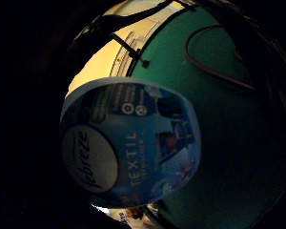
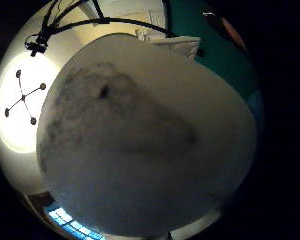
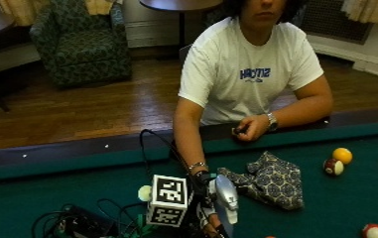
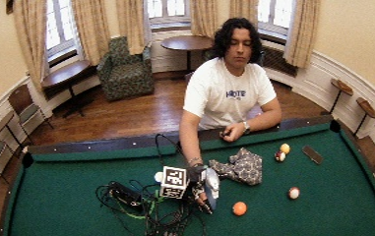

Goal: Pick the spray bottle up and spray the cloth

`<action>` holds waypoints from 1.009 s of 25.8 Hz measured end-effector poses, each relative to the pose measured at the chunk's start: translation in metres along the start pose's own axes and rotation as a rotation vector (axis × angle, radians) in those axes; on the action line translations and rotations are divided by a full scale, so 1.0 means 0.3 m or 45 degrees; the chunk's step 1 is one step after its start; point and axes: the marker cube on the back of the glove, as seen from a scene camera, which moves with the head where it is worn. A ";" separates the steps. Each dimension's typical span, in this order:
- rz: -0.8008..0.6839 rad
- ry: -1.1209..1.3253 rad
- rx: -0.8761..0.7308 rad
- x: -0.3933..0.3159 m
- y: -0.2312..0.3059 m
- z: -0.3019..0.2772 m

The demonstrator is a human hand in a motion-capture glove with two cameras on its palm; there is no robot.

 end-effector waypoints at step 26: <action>-0.148 -0.111 0.274 -0.007 0.103 -0.096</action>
